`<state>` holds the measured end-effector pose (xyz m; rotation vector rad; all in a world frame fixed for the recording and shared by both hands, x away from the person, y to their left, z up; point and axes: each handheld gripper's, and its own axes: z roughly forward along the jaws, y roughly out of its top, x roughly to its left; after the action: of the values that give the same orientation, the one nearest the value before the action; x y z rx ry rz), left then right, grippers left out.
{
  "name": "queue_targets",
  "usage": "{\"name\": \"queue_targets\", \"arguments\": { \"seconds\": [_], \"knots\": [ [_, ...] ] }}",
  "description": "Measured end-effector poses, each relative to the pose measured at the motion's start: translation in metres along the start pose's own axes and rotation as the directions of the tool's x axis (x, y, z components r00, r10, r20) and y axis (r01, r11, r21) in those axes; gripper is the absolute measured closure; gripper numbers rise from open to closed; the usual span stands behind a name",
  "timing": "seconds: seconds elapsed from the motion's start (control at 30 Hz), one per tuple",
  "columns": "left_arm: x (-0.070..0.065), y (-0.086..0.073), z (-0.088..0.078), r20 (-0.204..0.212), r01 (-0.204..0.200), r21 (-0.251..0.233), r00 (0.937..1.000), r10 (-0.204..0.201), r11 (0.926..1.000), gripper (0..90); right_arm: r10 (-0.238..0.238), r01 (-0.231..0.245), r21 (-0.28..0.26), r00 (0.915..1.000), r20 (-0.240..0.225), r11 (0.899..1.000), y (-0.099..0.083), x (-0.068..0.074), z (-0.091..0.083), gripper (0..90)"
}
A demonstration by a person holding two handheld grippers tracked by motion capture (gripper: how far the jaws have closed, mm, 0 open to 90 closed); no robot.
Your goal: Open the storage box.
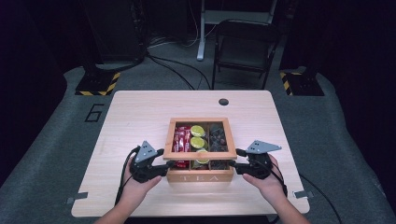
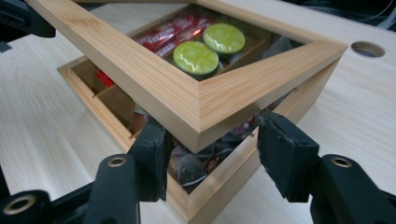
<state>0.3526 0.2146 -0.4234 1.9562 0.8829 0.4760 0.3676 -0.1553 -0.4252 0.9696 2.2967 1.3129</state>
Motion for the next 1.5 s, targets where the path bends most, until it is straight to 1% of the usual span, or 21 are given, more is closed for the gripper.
{"name": "queue_targets", "arguments": {
  "seconds": [0.1, 0.17, 0.2, 0.37, 0.4, 0.43, 0.47, 0.5, 0.53, 0.57, 0.73, 0.77, 0.83, 0.97, 1.0, 1.17, 1.27, 1.3, 1.37, 1.43, 1.5],
  "knots": [
    [0.002, 0.007, -0.002, -0.006, -0.013, -0.014, 0.9999, 0.013, 0.9998, 41.1, -0.012, 0.012, -0.016, 0.9998, 0.015, 1.0, 0.006, 0.0, -0.003, 45.1],
    [0.003, 0.011, -0.004, -0.006, -0.014, -0.021, 0.9999, 0.014, 0.9997, 41.2, -0.021, 0.022, -0.03, 0.9996, 0.018, 0.999, 0.011, -0.001, -0.004, 45.1],
    [0.003, 0.012, -0.004, -0.012, -0.009, -0.034, 0.9999, 0.009, 0.9994, 41.2, -0.024, 0.025, -0.037, 0.9995, 0.023, 0.999, 0.013, -0.001, -0.005, 45.1],
    [0.004, 0.019, -0.004, -0.025, -0.026, -0.051, 0.9994, 0.025, 0.9983, 41.2, -0.014, 0.016, -0.053, 0.9996, 0.026, 0.998, 0.02, -0.004, -0.005, 44.5],
    [0.005, 0.02, -0.004, -0.027, -0.03, -0.052, 0.9992, 0.029, 0.9982, 41.2, -0.011, 0.012, -0.053, 0.9995, 0.028, 0.999, 0.021, -0.004, -0.005, 44.5],
    [0.006, 0.021, -0.005, -0.023, -0.034, -0.048, 0.9992, 0.033, 0.9983, 41.2, -0.02, 0.022, -0.056, 0.9995, 0.024, 0.998, 0.022, -0.005, -0.005, 44.5],
    [0.005, 0.021, -0.005, -0.025, -0.029, -0.053, 0.9993, 0.028, 0.9982, 41.2, -0.008, 0.009, -0.055, 0.9996, 0.026, 0.998, 0.023, -0.005, -0.005, 44.3],
    [0.006, 0.023, -0.005, -0.027, -0.033, -0.055, 0.9991, 0.032, 0.9979, 41.2, -0.014, 0.016, -0.056, 0.9996, 0.025, 0.998, 0.024, -0.006, -0.005, 44.2],
    [0.007, 0.024, -0.005, -0.027, -0.042, -0.051, 0.9988, 0.041, 0.9978, 41.3, -0.01, 0.012, -0.055, 0.9996, 0.026, 0.998, 0.025, -0.006, -0.005, 44.2],
    [0.007, 0.026, -0.005, -0.024, -0.038, -0.049, 0.999, 0.037, 0.9981, 41.3, -0.02, 0.021, -0.055, 0.9995, 0.022, 0.998, 0.027, -0.007, -0.005, 44.2],
    [0.009, 0.033, -0.005, -0.028, -0.046, -0.05, 0.9986, 0.044, 0.9977, 41.5, -0.011, 0.012, -0.056, 0.9996, 0.025, 0.998, 0.033, -0.01, -0.006, 44.4],
    [0.01, 0.034, -0.005, -0.03, -0.045, -0.054, 0.9986, 0.044, 0.9975, 41.5, -0.018, 0.019, -0.057, 0.9997, 0.019, 0.998, 0.034, -0.011, -0.006, 44.4],
    [0.01, 0.036, -0.005, -0.031, -0.046, -0.056, 0.9985, 0.045, 0.9974, 41.5, -0.01, 0.011, -0.057, 0.9997, 0.022, 0.998, 0.036, -0.011, -0.006, 44.5],
    [0.013, 0.04, -0.005, -0.022, -0.037, -0.055, 0.9991, 0.036, 0.9978, 41.5, -0.013, 0.014, -0.048, 0.9998, 0.015, 0.999, 0.042, -0.015, -0.005, 44.2],
    [0.015, 0.042, -0.006, -0.012, -0.033, -0.052, 0.9994, 0.032, 0.9981, 41.5, -0.012, 0.013, -0.05, 0.9998, 0.016, 0.999, 0.043, -0.016, -0.004, 44.3],
    [0.017, 0.049, -0.006, -0.016, -0.029, -0.056, 0.9995, 0.028, 0.998, 41.7, -0.006, 0.007, -0.047, 0.9999, 0.016, 0.999, 0.049, -0.018, -0.004, 44.8],
    [0.021, 0.055, -0.006, -0.004, -0.007, -0.063, 1.0, 0.006, 0.998, 41.8, -0.012, 0.012, -0.045, 0.9999, 0.012, 0.999, 0.056, -0.022, -0.005, 46.0],
    [0.022, 0.057, -0.006, -0.007, -0.016, -0.06, 0.9999, 0.015, 0.9981, 41.7, -0.017, 0.017, -0.047, 0.9998, 0.014, 0.999, 0.058, -0.023, -0.004, 46.2],
    [0.022, 0.058, -0.006, -0.006, -0.01, -0.062, 0.9999, 0.01, 0.998, 41.8, -0.013, 0.014, -0.046, 0.9998, 0.015, 0.999, 0.06, -0.023, -0.004, 46.5],
    [0.025, 0.062, -0.006, 0.0, -0.027, -0.056, 0.9996, 0.027, 0.9981, 41.8, -0.029, 0.029, -0.043, 0.9995, 0.016, 0.999, 0.064, -0.025, -0.005, 47.0],
    [0.026, 0.063, -0.005, 0.0, -0.025, -0.065, 0.9997, 0.025, 0.9976, 41.8, -0.038, 0.039, -0.042, 0.9992, 0.014, 0.998, 0.067, -0.026, -0.005, 47.4]
  ]
}}
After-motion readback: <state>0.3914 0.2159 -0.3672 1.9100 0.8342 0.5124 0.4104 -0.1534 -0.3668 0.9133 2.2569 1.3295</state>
